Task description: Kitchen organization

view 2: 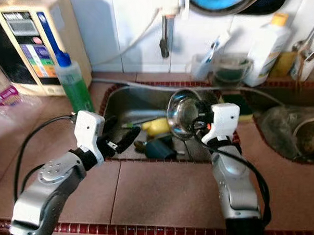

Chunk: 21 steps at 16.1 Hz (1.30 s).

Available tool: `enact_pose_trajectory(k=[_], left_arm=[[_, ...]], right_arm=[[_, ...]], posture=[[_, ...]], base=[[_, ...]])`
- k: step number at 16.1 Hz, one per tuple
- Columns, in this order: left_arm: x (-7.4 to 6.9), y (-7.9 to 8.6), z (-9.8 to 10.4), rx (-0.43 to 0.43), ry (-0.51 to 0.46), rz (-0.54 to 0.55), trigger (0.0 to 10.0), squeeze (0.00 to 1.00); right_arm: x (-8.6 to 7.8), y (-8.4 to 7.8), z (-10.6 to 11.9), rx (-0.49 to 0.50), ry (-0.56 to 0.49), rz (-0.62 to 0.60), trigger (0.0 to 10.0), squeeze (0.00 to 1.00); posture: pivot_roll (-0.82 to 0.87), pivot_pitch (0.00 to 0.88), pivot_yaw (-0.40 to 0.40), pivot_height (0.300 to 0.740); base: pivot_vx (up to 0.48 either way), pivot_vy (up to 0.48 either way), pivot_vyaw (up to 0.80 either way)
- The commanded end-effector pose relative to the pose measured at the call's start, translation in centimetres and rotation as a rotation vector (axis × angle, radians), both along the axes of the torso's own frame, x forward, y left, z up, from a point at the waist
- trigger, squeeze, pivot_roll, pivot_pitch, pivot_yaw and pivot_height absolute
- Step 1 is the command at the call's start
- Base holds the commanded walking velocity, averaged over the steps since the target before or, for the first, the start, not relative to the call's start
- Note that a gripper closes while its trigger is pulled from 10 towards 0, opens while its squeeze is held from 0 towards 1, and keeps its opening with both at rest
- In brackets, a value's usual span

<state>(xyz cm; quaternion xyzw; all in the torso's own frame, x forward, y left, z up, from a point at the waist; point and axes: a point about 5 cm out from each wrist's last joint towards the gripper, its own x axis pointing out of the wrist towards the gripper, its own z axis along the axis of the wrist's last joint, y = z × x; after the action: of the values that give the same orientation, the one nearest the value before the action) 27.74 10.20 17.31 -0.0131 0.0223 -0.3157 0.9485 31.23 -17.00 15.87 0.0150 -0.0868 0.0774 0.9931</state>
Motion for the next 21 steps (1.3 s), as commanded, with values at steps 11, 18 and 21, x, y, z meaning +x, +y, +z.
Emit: enact_pose_trajectory(k=[11,18,21], left_arm=[[-1.5,-0.2,0.5,-0.002,0.063,-0.033,10.0,0.00],[-2.4,-1.7,-0.8,0.062,0.057,0.018,10.0,0.00],[-3.0,-2.3,-2.4,0.126,0.070,0.026,10.0,0.00]], right_arm=[[2.1,0.3,0.7,0.090,0.136,0.200,10.0,0.00],[3.1,0.6,-0.2,0.130,0.174,0.242,10.0,0.00],[3.0,0.7,-0.5,0.139,0.177,0.253,10.0,0.00]], posture=[[-0.13,0.229,0.025,0.740],[-0.12,0.219,0.030,0.740],[-0.12,0.211,0.026,0.740]], base=[[0.000,0.000,0.00],[0.000,0.000,0.00],[0.000,0.000,0.00]])
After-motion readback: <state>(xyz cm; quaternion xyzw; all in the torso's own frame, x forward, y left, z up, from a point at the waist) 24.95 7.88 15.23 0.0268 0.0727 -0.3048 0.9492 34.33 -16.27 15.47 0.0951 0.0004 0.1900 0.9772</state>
